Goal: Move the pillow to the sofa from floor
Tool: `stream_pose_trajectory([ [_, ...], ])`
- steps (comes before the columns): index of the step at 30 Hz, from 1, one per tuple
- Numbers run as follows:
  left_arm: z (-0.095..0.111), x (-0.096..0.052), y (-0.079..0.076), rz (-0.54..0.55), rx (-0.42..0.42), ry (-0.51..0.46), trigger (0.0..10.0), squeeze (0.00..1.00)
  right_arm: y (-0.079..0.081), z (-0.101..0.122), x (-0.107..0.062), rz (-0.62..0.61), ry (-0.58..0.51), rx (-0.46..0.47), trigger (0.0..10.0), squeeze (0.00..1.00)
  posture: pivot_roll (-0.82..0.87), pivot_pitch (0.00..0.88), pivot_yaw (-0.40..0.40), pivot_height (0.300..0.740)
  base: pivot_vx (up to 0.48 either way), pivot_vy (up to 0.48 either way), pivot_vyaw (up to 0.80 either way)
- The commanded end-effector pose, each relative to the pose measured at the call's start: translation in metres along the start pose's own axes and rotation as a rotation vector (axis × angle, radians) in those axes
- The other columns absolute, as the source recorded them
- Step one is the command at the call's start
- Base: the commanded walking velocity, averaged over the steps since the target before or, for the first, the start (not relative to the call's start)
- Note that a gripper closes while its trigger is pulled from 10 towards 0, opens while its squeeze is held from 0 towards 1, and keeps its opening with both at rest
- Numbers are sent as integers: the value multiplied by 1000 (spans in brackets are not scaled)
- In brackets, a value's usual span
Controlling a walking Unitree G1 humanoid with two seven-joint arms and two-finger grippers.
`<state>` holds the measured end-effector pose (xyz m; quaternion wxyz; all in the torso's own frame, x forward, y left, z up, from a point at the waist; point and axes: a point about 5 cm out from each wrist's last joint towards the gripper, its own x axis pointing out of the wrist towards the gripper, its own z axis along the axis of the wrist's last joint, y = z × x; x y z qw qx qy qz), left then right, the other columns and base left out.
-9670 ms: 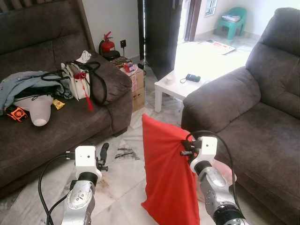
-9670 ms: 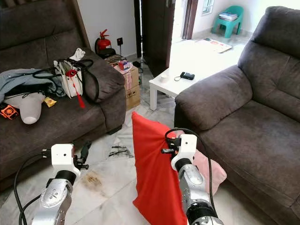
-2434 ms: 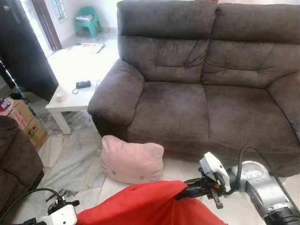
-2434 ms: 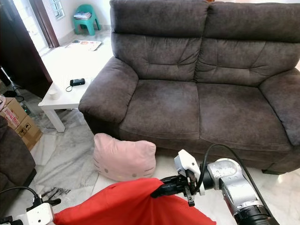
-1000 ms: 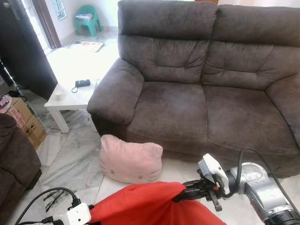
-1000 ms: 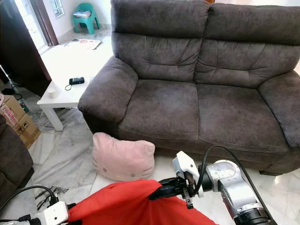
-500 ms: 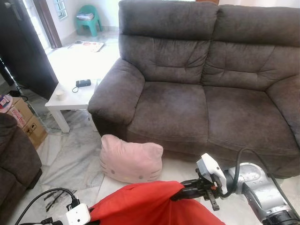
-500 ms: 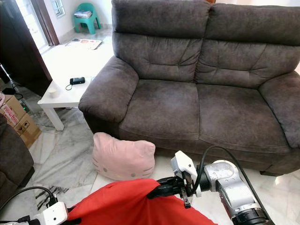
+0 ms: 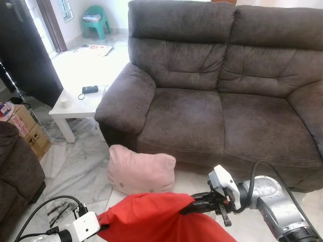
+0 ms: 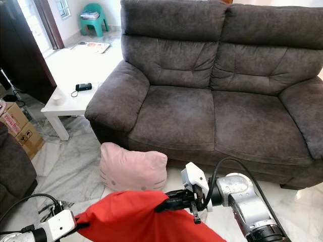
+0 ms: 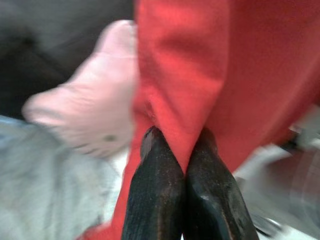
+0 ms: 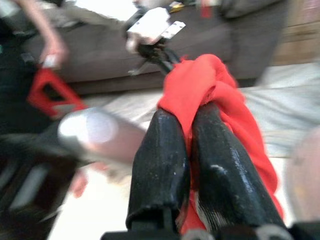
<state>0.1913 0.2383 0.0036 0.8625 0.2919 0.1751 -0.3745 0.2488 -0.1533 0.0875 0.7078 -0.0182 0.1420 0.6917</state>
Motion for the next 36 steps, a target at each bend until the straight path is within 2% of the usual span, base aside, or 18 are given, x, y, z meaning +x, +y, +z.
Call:
stream_pose_trajectory([
  [1, 13, 4, 20, 135, 19, -42, 2627, 0, -13, 14, 0, -106, -46, -95, 10000, 0, 86, 4, -1, 740, 0, 0, 0],
  [2, 16, 5, 27, 189, 9, -44, 10000, 0, -19, 15, 0, -177, -53, -108, 10000, 0, 88, 3, 0, 740, 0, 0, 0],
  [3, 19, 6, 32, 234, -1, -54, 10000, 0, -24, 15, 0, -239, -62, -112, 10000, 0, 89, 3, -1, 740, 0, 0, 0],
  [4, 28, 8, 41, 322, -36, -91, 10000, 0, -35, 14, 1, -389, -49, -151, 10000, 0, 88, 3, -1, 740, 0, 0, 0],
  [7, 46, 13, 53, 478, -145, -179, 10000, 0, -47, 11, 3, -577, -29, -189, 10000, 0, 87, 4, 1, 740, 0, 0, 0],
  [9, 53, 15, 57, 529, -176, -206, 10000, 0, -50, 11, 3, -632, -63, -162, 10000, 0, 90, 7, 1, 740, 0, 0, 0],
  [11, 62, 16, 66, 631, -240, -244, 10000, 0, -53, 15, 1, -730, -139, -143, 10000, 0, 87, 9, 3, 740, 0, 0, 0],
  [12, 62, 16, 66, 631, -240, -244, 10000, 0, -53, 15, 1, -730, -139, -143, 10000, 0, 87, 9, 3, 740, 0, 0, 0],
  [13, 69, 18, 72, 691, -283, -270, 10000, 0, -54, 16, -1, -804, -175, -132, 10000, 0, 85, 10, 2, 740, 0, 0, 0],
  [18, 81, 23, 80, 779, -354, -275, 10000, 0, -59, 12, -3, -960, -227, -94, 10000, 0, 81, 13, 2, 740, 0, 0, 0],
  [19, 88, 25, 82, 819, -386, -282, 10000, 0, -58, 12, -2, -1004, -264, -70, 10000, 0, 83, 14, 1, 740, 0, 0, 0],
  [23, 103, 28, 85, 870, -432, -365, 10000, 0, -53, 7, -2, -1098, -298, -42, 10000, 0, 87, 11, -4, 740, 0, 0, 0],
  [25, 110, 29, 90, 944, -506, -402, 10000, 0, -47, 5, 1, -1151, -351, -9, 10000, 0, 86, 14, 1, 740, 0, 0, 0],
  [31, 130, 36, 92, 977, -457, -430, 10000, 0, -41, 5, 12, -1203, -406, 27, 10000, 0, 88, 12, 5, 740, 0, 0, 0],
  [36, 136, 41, 88, 941, -453, -443, 10000, 0, -43, 13, 6, -1268, -452, 20, 10000, 0, 93, 12, 9, 740, 0, 0, 0],
])
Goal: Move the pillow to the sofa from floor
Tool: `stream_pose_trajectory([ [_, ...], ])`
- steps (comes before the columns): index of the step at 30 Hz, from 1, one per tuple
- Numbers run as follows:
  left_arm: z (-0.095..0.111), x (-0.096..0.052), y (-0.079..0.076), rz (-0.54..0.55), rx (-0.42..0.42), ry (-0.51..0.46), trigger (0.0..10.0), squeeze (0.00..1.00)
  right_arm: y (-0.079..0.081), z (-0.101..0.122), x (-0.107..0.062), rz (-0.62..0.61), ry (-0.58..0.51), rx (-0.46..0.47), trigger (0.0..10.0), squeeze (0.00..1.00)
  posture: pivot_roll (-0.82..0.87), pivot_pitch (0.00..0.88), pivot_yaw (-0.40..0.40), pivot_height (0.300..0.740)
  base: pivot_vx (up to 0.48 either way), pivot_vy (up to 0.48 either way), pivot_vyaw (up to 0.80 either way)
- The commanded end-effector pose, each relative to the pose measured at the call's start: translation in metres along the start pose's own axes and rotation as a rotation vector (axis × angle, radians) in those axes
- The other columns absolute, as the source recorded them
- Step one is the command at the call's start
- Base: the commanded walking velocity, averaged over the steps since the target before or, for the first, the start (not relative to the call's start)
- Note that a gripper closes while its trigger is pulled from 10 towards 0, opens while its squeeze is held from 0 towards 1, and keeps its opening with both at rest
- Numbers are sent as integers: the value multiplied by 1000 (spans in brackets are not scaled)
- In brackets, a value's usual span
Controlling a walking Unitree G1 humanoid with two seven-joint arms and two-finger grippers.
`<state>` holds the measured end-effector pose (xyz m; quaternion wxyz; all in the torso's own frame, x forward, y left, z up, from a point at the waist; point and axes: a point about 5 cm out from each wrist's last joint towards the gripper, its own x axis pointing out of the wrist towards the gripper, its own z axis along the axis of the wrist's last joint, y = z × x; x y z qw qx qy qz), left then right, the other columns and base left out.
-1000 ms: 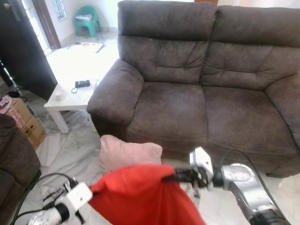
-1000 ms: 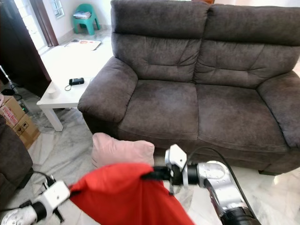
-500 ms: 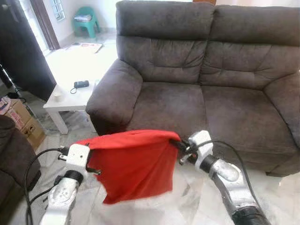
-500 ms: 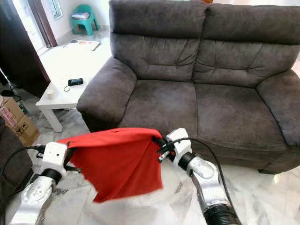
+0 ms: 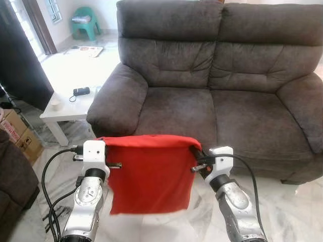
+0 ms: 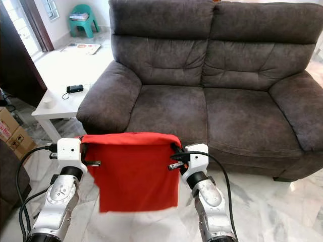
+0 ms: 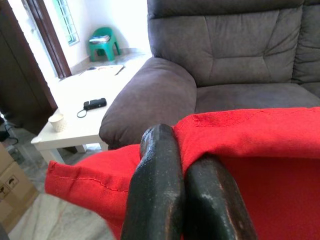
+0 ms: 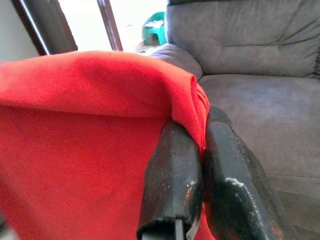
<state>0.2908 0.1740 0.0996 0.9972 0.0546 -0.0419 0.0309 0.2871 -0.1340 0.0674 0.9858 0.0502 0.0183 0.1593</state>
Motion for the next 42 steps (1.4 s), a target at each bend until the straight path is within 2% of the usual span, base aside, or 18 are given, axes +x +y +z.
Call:
stream_pose_trajectory([
  [1, 20, 5, -1, -3, 35, -87, 10000, 0, -10, 33, 3, -86, -148, -11, 10000, 0, 93, 13, 10, 740, 0, 0, 0],
  [3, 21, 4, -7, -36, 65, -100, 10000, 0, -9, 40, 4, -99, -170, -9, 10000, 0, 87, 12, 11, 740, 0, 0, 0],
  [6, 29, 3, -12, -54, 48, -131, 10000, 0, -7, 52, 5, -128, -210, -21, 10000, 0, 87, 12, 11, 740, 0, 0, 0],
  [10, 51, -4, -32, -162, 87, -199, 10000, 0, 1, 82, 8, -161, -291, -102, 10000, 0, 86, 4, 13, 740, 0, 0, 0],
  [12, 57, -4, -35, -158, 66, -216, 10000, 0, 5, 87, 9, -143, -300, -133, 10000, 0, 86, 0, 14, 740, 0, 0, 0],
  [20, 52, -1, -27, -93, 58, -191, 10000, 0, 7, 69, 7, -95, -208, -94, 10000, 0, 76, 0, 17, 740, 0, 0, 0],
  [25, 50, -2, -14, -5, 65, -169, 10000, 0, 9, 57, 4, -79, -155, -61, 10000, 0, 64, 0, 22, 740, 0, 0, 0],
  [27, 50, -2, -14, -5, 65, -169, 10000, 0, 9, 57, 4, -79, -155, -61, 10000, 0, 64, 0, 22, 740, 0, 0, 0],
  [32, 52, 2, 0, 60, 73, -183, 10000, 0, 10, 42, -4, -57, -114, -41, 10000, 0, 56, 0, 29, 740, 0, 0, 0],
  [35, 52, 2, 0, 64, 72, -182, 10000, 0, 9, 39, -5, -61, -103, -38, 10000, 0, 53, 0, 30, 740, 0, 0, 0],
  [42, 51, -1, -13, 12, 87, -182, 10000, 0, 10, 38, -6, -53, -101, -40, 10000, 0, 53, 0, 34, 740, 0, 0, 0],
])
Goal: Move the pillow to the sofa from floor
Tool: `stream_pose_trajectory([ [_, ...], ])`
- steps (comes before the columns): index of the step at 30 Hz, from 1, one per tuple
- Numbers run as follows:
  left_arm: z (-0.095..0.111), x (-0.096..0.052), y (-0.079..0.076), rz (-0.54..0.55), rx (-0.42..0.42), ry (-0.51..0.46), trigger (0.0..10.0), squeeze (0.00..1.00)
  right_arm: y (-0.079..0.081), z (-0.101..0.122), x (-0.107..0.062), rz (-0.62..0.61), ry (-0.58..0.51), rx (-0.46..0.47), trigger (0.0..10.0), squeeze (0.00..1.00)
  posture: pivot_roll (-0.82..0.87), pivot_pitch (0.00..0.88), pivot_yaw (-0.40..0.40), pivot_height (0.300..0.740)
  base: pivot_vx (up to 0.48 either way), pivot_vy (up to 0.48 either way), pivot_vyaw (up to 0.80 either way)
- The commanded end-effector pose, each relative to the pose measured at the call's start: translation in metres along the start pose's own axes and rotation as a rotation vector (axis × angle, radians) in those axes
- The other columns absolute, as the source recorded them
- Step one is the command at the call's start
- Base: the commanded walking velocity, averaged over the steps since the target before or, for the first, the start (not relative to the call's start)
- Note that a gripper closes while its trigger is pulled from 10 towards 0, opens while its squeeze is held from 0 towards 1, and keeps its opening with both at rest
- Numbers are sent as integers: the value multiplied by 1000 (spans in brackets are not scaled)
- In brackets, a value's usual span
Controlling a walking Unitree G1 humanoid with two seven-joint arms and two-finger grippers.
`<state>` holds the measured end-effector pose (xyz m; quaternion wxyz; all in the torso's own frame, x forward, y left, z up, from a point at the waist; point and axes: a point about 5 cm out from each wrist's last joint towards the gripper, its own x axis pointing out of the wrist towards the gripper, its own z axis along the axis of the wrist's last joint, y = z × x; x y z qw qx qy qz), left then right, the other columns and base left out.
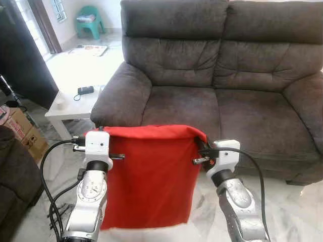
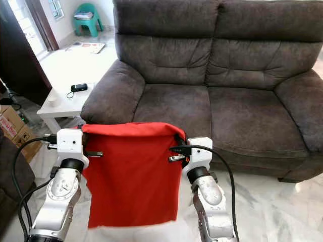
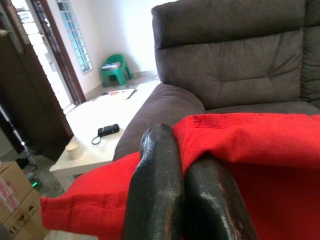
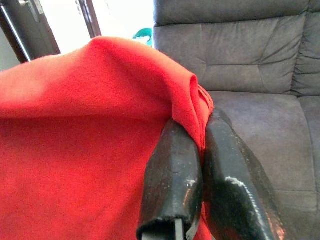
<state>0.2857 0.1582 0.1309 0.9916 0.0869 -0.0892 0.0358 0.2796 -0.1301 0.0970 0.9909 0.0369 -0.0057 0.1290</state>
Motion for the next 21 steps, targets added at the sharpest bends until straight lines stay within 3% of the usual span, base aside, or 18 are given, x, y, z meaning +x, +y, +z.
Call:
stream_pose_trajectory([
  [1, 17, 3, 0, -3, 27, -85, 10000, 0, 1, 9, 1, 6, -55, -4, 10000, 0, 53, 0, 34, 740, 0, 0, 0],
  [14, 15, 4, -2, -17, 45, -70, 10000, 0, 2, 12, 3, 13, -65, 1, 10000, 0, 55, 0, 32, 740, 0, 0, 0],
  [19, 16, 5, -2, -17, 53, -72, 10000, 0, 0, 14, 6, 4, -74, 3, 10000, 0, 56, 0, 28, 740, 0, 0, -725],
  [21, 15, 6, -1, -15, 54, -71, 10000, 0, 1, 17, 6, 9, -83, -19, 10000, 0, 56, 0, 28, 740, 0, 0, 0],
])
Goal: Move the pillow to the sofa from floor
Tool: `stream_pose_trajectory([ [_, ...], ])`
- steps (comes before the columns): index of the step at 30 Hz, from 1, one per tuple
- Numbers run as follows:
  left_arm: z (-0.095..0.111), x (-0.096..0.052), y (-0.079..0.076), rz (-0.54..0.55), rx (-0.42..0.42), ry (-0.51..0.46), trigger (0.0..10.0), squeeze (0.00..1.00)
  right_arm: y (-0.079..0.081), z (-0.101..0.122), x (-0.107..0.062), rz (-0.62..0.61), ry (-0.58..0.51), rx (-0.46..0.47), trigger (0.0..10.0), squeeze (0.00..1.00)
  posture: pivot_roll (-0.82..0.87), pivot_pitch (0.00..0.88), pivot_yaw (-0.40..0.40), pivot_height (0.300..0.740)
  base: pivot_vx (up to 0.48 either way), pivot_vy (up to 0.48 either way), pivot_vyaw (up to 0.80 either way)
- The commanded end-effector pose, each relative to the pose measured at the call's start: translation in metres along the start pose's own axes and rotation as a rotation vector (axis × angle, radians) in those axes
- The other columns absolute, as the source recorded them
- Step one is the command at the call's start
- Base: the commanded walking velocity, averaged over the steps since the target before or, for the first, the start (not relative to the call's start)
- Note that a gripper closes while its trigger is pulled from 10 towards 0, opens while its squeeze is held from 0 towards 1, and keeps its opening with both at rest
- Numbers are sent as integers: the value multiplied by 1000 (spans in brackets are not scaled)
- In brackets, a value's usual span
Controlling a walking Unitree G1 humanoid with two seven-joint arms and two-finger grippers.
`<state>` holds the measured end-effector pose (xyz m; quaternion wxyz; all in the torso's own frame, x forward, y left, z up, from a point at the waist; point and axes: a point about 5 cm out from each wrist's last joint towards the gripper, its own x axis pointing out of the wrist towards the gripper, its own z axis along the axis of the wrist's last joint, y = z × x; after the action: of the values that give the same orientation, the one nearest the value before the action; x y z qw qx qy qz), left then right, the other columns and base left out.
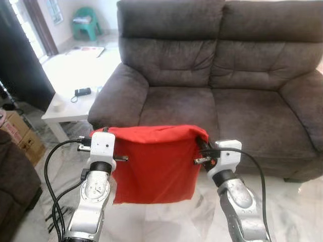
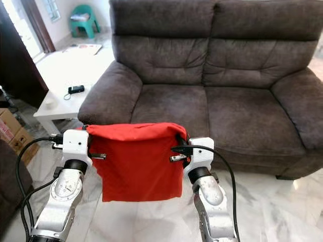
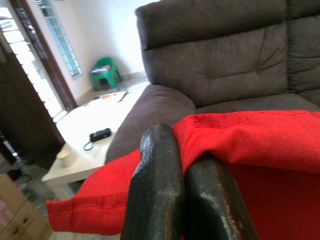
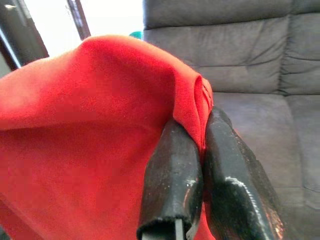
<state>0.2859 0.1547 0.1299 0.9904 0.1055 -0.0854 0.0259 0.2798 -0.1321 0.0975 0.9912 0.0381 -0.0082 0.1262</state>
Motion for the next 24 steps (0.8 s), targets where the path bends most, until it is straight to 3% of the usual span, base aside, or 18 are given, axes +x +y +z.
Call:
stream_pose_trajectory([
  [1, 15, 6, 4, 11, 21, -74, 10000, 0, 3, 16, 6, 15, -79, -18, 10000, 0, 56, 0, 28, 740, 0, 0, 0],
  [11, 16, 6, 3, 6, 25, -74, 10000, 0, 2, 16, 7, 11, -80, -7, 10000, 0, 54, 0, 28, 740, 0, 0, 0],
  [24, 16, 6, 3, 7, 26, -79, 10000, 0, 0, 21, 9, 7, -89, -21, 10000, 0, 44, 0, 26, 740, 0, -270, 0],
])
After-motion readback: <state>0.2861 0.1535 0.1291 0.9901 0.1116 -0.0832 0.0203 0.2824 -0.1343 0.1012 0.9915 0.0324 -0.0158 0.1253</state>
